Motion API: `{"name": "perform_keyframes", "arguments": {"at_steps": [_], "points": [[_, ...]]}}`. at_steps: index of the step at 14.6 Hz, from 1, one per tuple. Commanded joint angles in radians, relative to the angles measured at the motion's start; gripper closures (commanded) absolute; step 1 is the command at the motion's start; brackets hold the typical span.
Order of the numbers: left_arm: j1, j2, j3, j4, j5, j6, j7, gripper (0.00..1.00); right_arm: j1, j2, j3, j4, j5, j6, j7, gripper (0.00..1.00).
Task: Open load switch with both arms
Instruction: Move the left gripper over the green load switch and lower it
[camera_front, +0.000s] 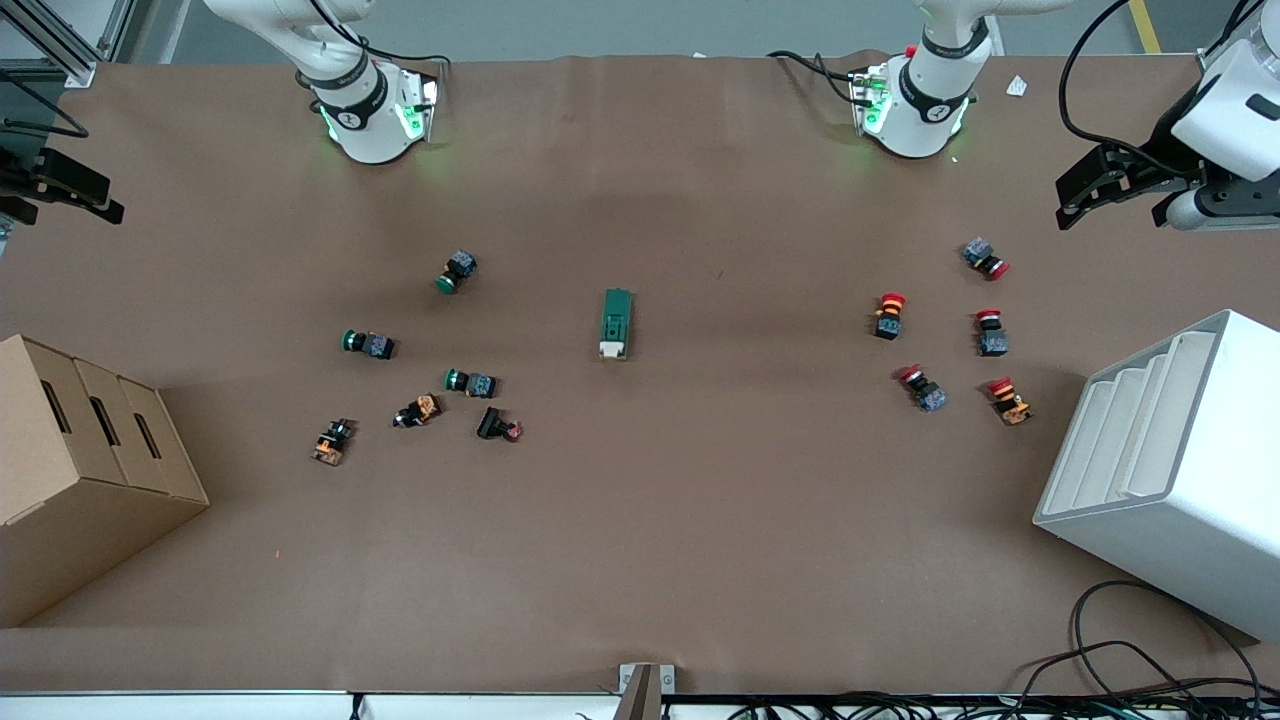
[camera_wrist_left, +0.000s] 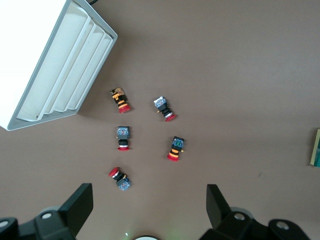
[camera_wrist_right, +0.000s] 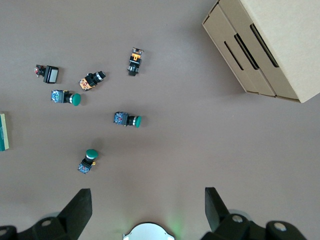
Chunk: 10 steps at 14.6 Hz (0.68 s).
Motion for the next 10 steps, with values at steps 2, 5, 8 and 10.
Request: {"name": "perform_keyframes", "arguments": {"at_steps": [2, 5, 8, 10], "points": [[-0.004, 0.005, -0.006, 0.019, -0.011, -0.01, 0.008, 0.0, 0.007, -0.027, 0.004, -0.025, -0.014, 0.013, -0.008, 0.0], [-0.019, 0.011, -0.016, 0.032, -0.009, -0.009, -0.009, 0.0, 0.011, -0.027, 0.004, -0.025, -0.014, 0.011, -0.008, 0.0], [-0.027, 0.011, -0.103, 0.025, -0.013, 0.05, -0.046, 0.0, 0.013, -0.027, 0.004, -0.025, -0.014, 0.011, -0.008, 0.0], [-0.029, 0.012, -0.205, -0.006, -0.006, 0.106, -0.188, 0.0, 0.013, -0.027, 0.004, -0.023, -0.014, 0.011, -0.008, 0.0]]}}
